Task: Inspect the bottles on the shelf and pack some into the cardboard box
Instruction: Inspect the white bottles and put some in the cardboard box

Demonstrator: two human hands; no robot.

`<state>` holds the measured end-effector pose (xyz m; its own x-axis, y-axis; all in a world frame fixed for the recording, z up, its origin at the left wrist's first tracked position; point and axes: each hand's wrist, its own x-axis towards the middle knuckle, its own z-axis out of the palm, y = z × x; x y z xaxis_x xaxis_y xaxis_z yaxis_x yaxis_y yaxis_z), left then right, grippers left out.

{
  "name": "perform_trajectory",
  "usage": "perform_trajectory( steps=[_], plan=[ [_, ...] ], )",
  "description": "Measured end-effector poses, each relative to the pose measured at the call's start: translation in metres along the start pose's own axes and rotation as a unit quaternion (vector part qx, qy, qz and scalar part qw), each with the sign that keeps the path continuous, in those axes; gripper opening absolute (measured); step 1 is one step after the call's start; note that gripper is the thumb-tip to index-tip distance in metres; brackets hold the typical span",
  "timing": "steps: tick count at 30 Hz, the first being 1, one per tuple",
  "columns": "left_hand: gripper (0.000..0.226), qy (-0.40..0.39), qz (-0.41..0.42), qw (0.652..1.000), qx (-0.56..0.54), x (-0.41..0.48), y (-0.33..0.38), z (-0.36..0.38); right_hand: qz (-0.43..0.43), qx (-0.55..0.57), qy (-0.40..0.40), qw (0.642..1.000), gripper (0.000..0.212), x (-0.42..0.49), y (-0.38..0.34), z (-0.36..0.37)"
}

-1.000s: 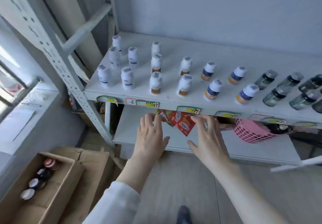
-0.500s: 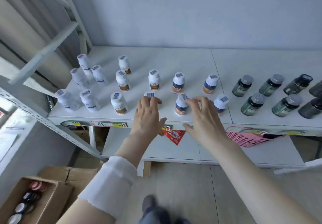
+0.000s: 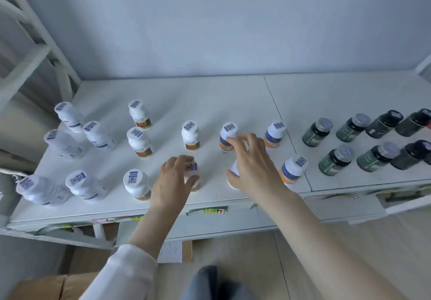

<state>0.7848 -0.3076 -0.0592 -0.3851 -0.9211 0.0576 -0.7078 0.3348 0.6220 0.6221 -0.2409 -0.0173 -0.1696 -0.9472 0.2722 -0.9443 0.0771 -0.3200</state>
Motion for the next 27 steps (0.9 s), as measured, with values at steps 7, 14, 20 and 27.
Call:
perform_trajectory(
  steps=[7,14,20,27],
  plan=[
    [0.019,-0.013,-0.071,0.892,-0.447,0.003,0.021,-0.035,0.137,0.324,-0.025,0.936,0.047,-0.004,0.0,-0.001],
    [0.027,-0.059,-0.07,0.814,-0.574,-0.011,0.019,-0.039,0.15,0.546,-0.098,0.818,0.037,-0.011,-0.011,-0.005],
    [0.025,-0.064,-0.042,0.812,-0.579,-0.017,0.011,-0.042,0.137,0.59,-0.072,0.793,0.055,-0.021,-0.018,0.005],
    [0.029,-0.077,-0.077,0.809,-0.578,-0.018,0.003,-0.043,0.064,0.563,-0.05,0.822,0.048,-0.021,-0.021,0.005]
  ],
)
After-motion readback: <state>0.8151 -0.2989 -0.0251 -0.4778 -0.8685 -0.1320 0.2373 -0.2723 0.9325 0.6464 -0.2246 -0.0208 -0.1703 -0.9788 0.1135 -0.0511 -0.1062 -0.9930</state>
